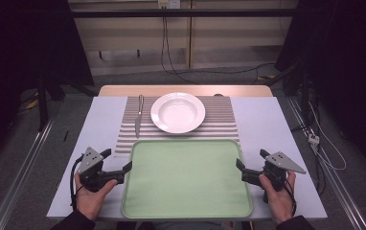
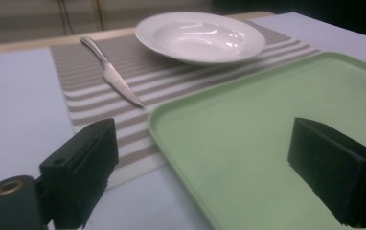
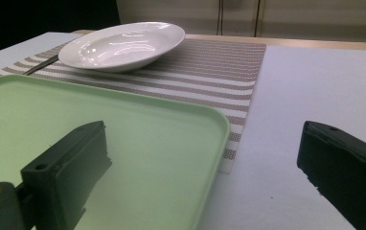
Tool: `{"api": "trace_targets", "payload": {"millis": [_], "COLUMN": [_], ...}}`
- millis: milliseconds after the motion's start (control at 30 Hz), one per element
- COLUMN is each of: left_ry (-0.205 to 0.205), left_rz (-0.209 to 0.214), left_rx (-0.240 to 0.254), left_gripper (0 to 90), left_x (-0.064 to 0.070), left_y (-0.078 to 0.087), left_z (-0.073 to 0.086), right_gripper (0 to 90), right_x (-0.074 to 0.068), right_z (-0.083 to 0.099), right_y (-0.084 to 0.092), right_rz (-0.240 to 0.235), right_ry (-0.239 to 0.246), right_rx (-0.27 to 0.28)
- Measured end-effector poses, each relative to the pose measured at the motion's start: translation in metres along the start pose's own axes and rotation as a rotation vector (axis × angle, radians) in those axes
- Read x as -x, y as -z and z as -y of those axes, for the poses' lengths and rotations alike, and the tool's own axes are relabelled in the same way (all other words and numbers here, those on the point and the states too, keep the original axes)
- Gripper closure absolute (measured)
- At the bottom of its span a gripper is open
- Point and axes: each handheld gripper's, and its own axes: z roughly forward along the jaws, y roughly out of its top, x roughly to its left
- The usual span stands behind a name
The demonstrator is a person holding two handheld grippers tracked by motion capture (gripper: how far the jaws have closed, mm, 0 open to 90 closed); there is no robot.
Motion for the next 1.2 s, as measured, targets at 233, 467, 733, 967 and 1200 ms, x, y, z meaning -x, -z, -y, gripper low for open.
{"api": "trace_targets", "payload": {"millis": [233,467,733,967,1200], "left_ry": [-0.003,-0.012,-0.017,-0.009,0.014], "left_rz": [-0.031,-0.031,-0.038,-0.064,-0.104], "left_rx": [0.014,0.003,-0.01,-0.017,-0.063], "left_gripper": [10.1,8.4,7.6,9.4,7.8], "left_x": [-0.001,-0.002,-0.008,-0.015,-0.031], "left_y": [-0.001,-0.007,-0.015,-0.029,-0.055], "left_z": [-0.001,-0.006,-0.016,-0.031,-0.043], "right_gripper": [4.0,4.1,3.6,3.3,3.5], "right_x": [0.001,0.0,-0.001,-0.001,0.0], "right_z": [0.0,0.0,-0.001,-0.001,0.0], "right_y": [-0.001,-0.002,-0.003,-0.003,-0.004], "right_rz": [-0.011,-0.026,-0.024,-0.032,-0.039], "right_ry": [-0.007,-0.008,-0.009,-0.004,-0.001], "right_rx": [-0.002,-0.007,-0.015,-0.016,-0.019]}}
